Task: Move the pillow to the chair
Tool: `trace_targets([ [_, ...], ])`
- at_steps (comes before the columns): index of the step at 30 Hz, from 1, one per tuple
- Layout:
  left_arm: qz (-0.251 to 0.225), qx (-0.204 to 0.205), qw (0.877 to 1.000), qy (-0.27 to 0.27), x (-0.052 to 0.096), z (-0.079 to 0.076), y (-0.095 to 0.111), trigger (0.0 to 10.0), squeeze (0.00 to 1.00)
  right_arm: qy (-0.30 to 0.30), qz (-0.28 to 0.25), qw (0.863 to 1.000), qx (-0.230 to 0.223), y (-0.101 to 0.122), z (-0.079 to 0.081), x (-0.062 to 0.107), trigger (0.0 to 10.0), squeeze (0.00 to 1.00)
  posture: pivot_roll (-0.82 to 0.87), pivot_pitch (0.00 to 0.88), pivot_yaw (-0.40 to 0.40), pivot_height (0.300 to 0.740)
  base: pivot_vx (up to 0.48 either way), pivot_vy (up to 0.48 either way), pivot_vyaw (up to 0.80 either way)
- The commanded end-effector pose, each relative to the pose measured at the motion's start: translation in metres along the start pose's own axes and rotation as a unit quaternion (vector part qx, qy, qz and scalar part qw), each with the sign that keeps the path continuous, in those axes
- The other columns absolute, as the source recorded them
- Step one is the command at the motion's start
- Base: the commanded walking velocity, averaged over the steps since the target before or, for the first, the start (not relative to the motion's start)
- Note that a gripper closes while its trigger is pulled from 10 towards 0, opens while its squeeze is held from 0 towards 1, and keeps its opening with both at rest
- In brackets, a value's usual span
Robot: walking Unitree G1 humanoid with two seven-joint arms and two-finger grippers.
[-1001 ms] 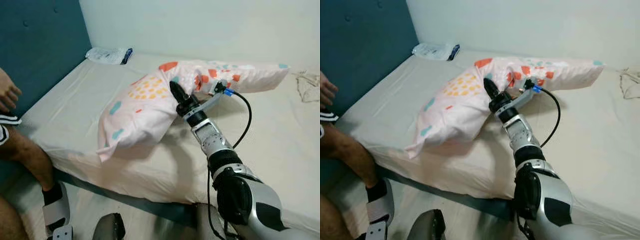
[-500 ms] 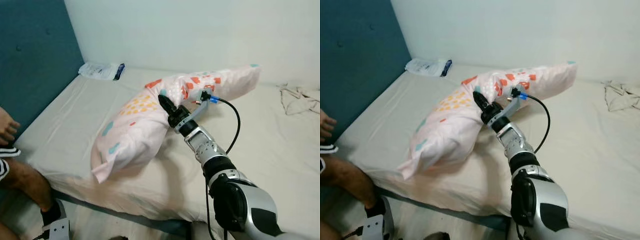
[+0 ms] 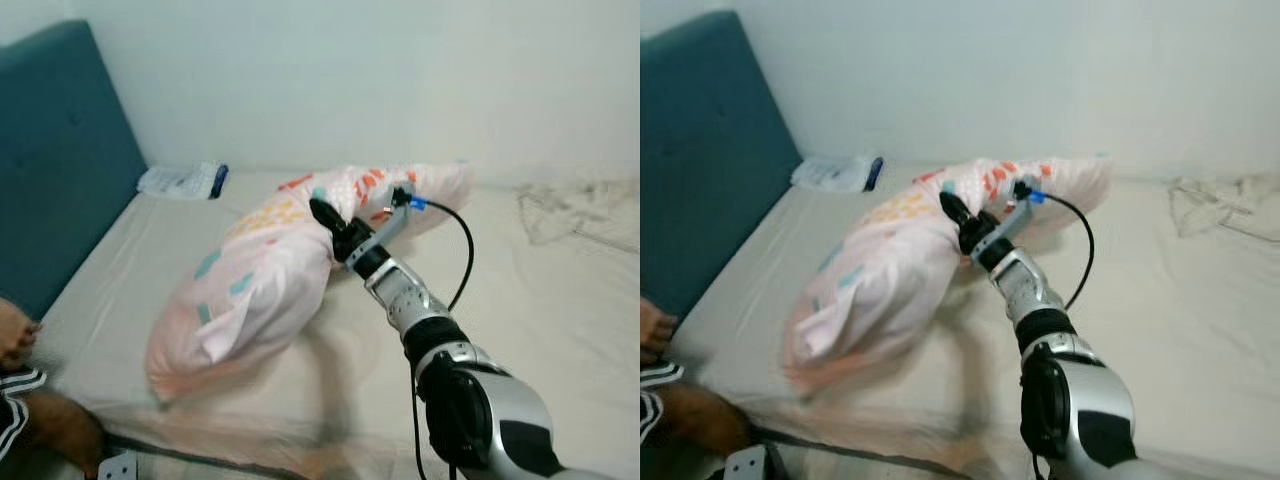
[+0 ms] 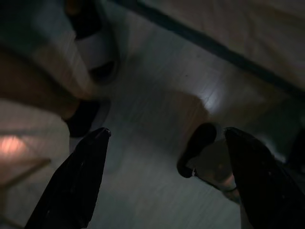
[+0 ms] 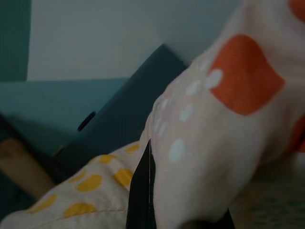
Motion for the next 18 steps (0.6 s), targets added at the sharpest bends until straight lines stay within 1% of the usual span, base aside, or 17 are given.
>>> trace_targets([
  [1,0.013,-0.008,1.000,0.004,0.001,0.002,-0.008,10.0,0.00,0.014,-0.019,1.000,0.017,0.010,0.004,-0.005,0.0,0.00,0.02,0.025,-0.014,0.740,0.000,0.000,0.00],
  [7,0.018,-0.016,1.000,0.001,0.002,0.000,-0.010,10.0,0.00,0.008,-0.011,1.000,0.028,0.008,0.003,-0.005,0.0,0.00,0.02,0.024,-0.017,0.740,0.000,0.000,0.00],
  [8,0.020,-0.019,1.000,-0.001,0.002,-0.001,-0.012,10.0,0.00,-0.011,0.003,0.999,0.041,0.005,0.001,-0.004,10.0,0.00,0.02,0.023,-0.018,0.740,0.000,0.000,0.00],
  [11,0.023,-0.023,0.999,-0.002,0.002,-0.001,-0.013,10.0,0.00,-0.011,0.018,0.999,0.050,0.001,0.001,-0.004,10.0,0.00,0.02,0.022,-0.021,0.740,0.000,0.000,0.00],
  [12,0.024,-0.025,0.999,-0.002,0.002,-0.002,-0.014,10.0,0.00,-0.011,0.042,0.997,0.064,-0.006,0.001,-0.002,10.0,0.00,0.02,0.022,-0.021,0.740,0.000,0.000,0.00],
  [13,0.025,-0.026,0.999,-0.003,0.002,-0.002,-0.014,10.0,0.00,-0.014,0.050,0.996,0.071,-0.010,0.001,-0.001,10.0,0.00,0.02,0.020,-0.023,0.740,0.000,0.000,0.00],
  [18,0.030,-0.030,0.999,-0.003,0.003,-0.002,-0.017,10.0,0.00,-0.033,0.064,0.995,0.072,-0.017,-0.002,0.003,10.0,0.00,0.02,0.021,-0.026,0.740,0.000,0.000,0.00],
])
Point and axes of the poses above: a point about 5 cm out from each wrist's last joint towards the gripper, its own x axis pointing back from the gripper into the wrist, its own y axis along the axis of the wrist's last joint, z = x × y, the point moved 1 cm from there along -x, pointing out of the wrist towards the gripper, and after that the axes turned 12 degrees about x, right-handed, at the moved point
